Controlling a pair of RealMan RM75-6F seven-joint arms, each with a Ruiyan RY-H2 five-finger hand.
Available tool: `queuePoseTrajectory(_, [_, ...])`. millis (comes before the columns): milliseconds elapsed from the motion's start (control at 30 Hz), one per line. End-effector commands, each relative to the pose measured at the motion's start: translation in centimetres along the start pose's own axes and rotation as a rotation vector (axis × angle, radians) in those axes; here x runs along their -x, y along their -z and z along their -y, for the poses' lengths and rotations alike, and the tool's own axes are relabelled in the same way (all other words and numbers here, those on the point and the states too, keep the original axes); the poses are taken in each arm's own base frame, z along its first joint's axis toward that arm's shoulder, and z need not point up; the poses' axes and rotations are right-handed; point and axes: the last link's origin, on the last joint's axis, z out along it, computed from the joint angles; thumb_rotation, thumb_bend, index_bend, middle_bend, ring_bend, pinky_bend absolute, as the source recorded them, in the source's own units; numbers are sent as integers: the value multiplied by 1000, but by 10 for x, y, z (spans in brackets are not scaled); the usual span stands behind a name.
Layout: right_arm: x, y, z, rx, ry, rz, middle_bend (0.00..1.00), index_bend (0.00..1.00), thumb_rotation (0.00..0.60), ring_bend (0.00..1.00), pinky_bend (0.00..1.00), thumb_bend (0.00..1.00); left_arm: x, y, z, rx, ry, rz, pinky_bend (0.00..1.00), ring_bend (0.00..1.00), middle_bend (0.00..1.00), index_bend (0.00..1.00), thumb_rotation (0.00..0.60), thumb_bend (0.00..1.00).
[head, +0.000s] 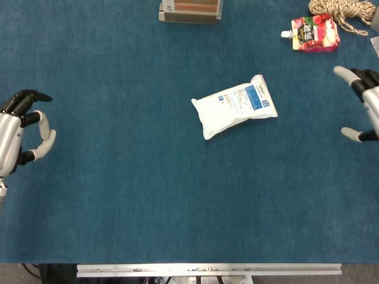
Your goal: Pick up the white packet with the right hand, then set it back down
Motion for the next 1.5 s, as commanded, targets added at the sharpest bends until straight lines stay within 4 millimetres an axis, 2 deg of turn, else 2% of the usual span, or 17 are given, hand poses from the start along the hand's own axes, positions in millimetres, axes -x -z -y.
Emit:
queuePoseTrajectory(33, [0, -12, 5, -22, 18, 18, 184, 107, 600, 176, 328, 0, 1, -1, 0, 2, -1, 1, 356, 211, 308, 487, 600, 347])
queuePoseTrajectory(100, [0, -19, 7, -28, 14, 32, 169, 97, 600, 159, 265, 0, 1, 0, 1, -2, 1, 1, 356, 211, 308, 487, 600, 347])
queuePoseTrajectory(200, [2, -31, 10, -46, 11, 62, 155, 91, 600, 142, 235, 0, 2, 2, 3, -10, 2, 3, 356, 211, 308, 487, 600, 347])
queuePoseTrajectory(667, [18, -72, 31, -187, 30, 147, 141, 89, 600, 127, 233, 0, 5, 5, 7, -29, 4, 23, 356, 211, 308, 487, 600, 347])
queuePoseTrajectory(1133, [37, -96, 45, -278, 125, 218, 141, 89, 600, 127, 232, 0, 9, 8, 11, -43, 11, 35, 357, 211, 308, 486, 600, 347])
queuePoseTrajectory(1500, [56, -117, 63, -306, 148, 238, 141, 89, 600, 127, 231, 0, 12, 11, 16, -58, 20, 48, 357, 211, 308, 486, 600, 347])
